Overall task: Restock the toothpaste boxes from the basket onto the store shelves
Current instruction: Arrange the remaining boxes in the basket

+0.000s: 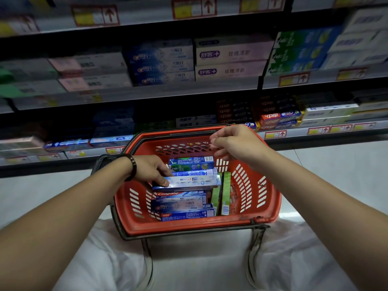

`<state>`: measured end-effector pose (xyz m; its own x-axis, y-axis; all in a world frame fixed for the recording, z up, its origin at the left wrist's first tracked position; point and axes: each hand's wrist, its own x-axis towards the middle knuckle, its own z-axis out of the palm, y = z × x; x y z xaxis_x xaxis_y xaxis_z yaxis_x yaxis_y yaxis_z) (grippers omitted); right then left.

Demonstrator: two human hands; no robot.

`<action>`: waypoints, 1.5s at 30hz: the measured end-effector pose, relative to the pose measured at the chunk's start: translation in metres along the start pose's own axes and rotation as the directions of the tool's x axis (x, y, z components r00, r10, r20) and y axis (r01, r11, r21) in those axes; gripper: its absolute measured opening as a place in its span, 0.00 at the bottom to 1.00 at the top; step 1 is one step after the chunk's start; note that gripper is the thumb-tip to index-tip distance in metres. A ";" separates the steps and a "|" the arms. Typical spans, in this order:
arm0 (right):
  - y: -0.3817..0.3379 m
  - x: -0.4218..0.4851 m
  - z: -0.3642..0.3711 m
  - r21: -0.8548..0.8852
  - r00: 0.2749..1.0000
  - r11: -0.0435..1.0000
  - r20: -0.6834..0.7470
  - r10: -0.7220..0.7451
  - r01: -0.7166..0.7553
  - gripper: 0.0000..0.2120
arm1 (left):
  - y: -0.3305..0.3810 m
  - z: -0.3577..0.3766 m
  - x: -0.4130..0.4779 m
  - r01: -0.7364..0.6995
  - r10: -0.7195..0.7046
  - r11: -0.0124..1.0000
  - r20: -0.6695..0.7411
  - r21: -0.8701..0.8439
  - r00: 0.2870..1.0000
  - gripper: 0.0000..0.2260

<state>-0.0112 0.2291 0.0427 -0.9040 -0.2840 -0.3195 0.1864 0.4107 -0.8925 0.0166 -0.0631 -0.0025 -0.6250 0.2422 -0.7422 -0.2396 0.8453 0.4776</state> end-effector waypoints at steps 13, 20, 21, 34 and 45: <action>-0.005 0.004 -0.021 -0.412 0.992 0.905 0.105 -0.068 0.106 0.18 | 0.020 -0.045 -0.051 -0.119 0.102 0.965 -0.083 -0.232 0.991 0.14; -0.001 0.006 -0.025 -0.366 0.987 0.922 0.139 -0.080 0.126 0.33 | 0.019 -0.048 -0.061 -0.175 0.144 0.938 -0.121 -0.300 0.982 0.15; -0.001 0.005 -0.026 -0.367 0.985 0.919 0.146 -0.092 0.140 0.32 | 0.019 -0.048 -0.062 -0.178 0.146 0.933 -0.124 -0.312 0.982 0.15; -0.002 0.009 -0.030 -0.238 0.983 0.956 0.113 -0.147 0.170 0.16 | 0.022 -0.053 -0.068 -0.203 0.175 0.883 -0.106 -0.424 0.979 0.14; -0.006 0.007 -0.039 -0.019 0.991 0.991 0.041 -0.129 0.130 0.14 | 0.028 -0.058 -0.073 -0.321 0.160 0.777 -0.322 -0.542 0.933 0.15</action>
<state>-0.0331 0.2582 0.0586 -0.9041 -0.3695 -0.2146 0.0603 0.3868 -0.9202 0.0127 -0.0851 0.0920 -0.8610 0.2078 -0.4641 -0.3883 0.3207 0.8639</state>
